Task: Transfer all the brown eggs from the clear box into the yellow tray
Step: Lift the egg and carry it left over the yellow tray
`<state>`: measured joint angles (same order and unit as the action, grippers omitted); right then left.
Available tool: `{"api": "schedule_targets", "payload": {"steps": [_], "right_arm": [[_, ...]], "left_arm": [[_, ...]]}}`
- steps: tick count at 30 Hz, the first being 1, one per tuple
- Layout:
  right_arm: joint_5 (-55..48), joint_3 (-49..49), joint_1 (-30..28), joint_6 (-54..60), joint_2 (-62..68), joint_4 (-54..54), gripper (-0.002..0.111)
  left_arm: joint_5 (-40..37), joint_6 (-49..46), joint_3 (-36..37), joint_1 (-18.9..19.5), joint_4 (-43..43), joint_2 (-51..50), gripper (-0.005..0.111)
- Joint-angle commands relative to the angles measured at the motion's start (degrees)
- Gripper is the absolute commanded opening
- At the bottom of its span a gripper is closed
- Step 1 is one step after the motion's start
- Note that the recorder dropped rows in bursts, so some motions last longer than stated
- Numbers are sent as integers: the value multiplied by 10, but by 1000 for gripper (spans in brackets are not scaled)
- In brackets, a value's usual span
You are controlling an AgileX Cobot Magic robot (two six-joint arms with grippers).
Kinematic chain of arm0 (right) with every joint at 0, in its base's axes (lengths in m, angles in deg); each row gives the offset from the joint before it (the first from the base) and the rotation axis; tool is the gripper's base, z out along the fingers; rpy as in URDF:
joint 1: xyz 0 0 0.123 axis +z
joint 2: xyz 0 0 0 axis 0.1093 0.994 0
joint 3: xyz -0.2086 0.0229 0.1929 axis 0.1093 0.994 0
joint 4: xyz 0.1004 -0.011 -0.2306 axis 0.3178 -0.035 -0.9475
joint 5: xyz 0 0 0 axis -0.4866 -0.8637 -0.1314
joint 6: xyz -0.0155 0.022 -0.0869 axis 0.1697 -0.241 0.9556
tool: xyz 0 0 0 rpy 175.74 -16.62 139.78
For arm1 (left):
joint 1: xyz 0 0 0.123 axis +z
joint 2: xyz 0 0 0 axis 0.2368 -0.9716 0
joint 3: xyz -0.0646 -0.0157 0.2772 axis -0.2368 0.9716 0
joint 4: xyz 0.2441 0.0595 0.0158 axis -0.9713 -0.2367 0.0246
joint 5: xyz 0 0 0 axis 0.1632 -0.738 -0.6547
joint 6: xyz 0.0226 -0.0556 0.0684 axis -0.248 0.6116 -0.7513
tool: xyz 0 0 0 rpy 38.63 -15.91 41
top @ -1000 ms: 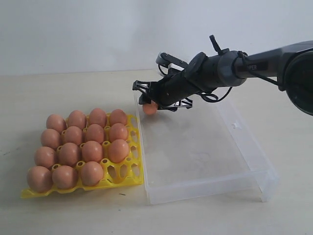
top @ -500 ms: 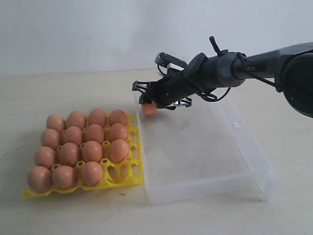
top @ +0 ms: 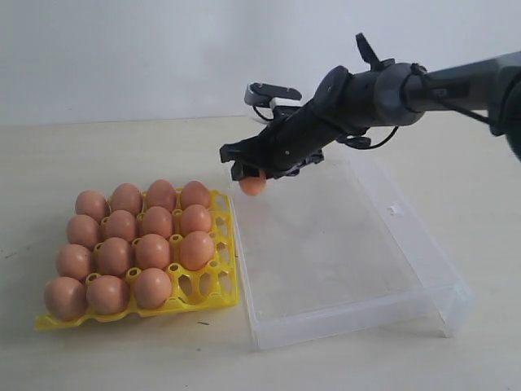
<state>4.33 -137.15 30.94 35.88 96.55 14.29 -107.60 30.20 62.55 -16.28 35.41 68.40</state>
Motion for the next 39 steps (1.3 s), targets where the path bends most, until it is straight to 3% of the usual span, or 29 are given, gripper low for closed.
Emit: {"api": "schedule_targets", "payload": {"steps": [1,9,20,25,31,35,39], "right_arm": [[41,42,0,6,-69,-51,0],[120,156,17,40,-185,-49,0],[216,298,131,144,-260,-13,0],[345,355,177,177,-263,-15,0],[455,405,210,101,-279,-111,0],[459,410,213,-11,-290,-226,0],[437,410,213,-12,-290,-237,0]], "left_arm": [[4,3,-2,-3,1,3,0],[4,3,-2,-3,1,3,0],[4,3,-2,-3,1,3,0],[4,3,-2,-3,1,3,0],[4,3,-2,-3,1,3,0],[4,3,-2,-3,1,3,0],[4,3,-2,-3,1,3,0]]}}
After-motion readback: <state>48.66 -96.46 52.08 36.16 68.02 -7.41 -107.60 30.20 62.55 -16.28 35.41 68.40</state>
